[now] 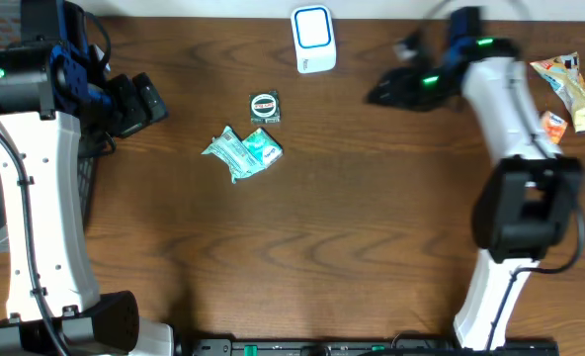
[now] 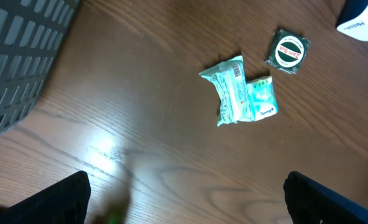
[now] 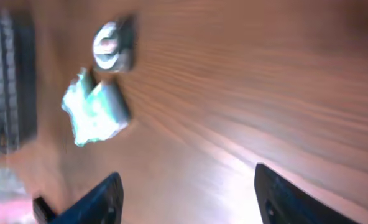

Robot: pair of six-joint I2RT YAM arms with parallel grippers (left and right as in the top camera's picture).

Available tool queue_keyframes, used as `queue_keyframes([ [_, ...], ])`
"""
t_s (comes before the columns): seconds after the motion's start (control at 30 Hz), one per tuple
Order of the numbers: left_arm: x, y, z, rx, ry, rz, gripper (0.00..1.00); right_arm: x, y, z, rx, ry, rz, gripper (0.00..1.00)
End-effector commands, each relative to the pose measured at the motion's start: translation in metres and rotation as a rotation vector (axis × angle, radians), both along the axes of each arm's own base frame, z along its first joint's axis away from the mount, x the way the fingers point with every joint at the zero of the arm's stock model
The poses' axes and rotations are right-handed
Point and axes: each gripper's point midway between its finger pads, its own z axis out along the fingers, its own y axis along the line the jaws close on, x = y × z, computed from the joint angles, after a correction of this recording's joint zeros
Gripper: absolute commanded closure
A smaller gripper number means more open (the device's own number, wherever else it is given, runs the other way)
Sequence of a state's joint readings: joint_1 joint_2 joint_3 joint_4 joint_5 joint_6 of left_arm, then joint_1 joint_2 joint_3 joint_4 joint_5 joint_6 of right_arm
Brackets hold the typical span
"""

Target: Scan the item barcode

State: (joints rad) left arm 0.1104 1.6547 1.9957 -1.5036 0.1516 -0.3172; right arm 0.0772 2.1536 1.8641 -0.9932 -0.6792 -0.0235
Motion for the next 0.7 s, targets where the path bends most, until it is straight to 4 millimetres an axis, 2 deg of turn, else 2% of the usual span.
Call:
queue_keyframes([
  [0.0, -0.002, 0.002, 0.005, 0.008, -0.013, 0.002, 0.02, -0.021, 0.069, -0.026, -0.002, -0.011, 0.137, 0.37],
  [0.1, -0.002, 0.002, 0.005, 0.008, -0.013, 0.002, 0.02, -0.022, 0.109, -0.043, -0.107, -0.059, 0.115, 0.37],
  [0.23, -0.002, 0.002, 0.005, 0.008, -0.013, 0.002, 0.02, -0.020, 0.145, -0.049, -0.243, -0.172, 0.087, 0.44],
  [0.43, -0.002, 0.002, 0.005, 0.008, -0.013, 0.002, 0.02, -0.028, 0.176, -0.060, -0.364, -0.259, 0.068, 0.44],
  [0.53, -0.002, 0.002, 0.005, 0.008, -0.013, 0.002, 0.02, -0.035, 0.189, -0.080, -0.372, -0.246, 0.098, 0.44],
  [0.67, -0.002, 0.002, 0.005, 0.008, -0.013, 0.002, 0.02, -0.039, 0.192, -0.104, -0.378, -0.205, 0.097, 0.44],
])
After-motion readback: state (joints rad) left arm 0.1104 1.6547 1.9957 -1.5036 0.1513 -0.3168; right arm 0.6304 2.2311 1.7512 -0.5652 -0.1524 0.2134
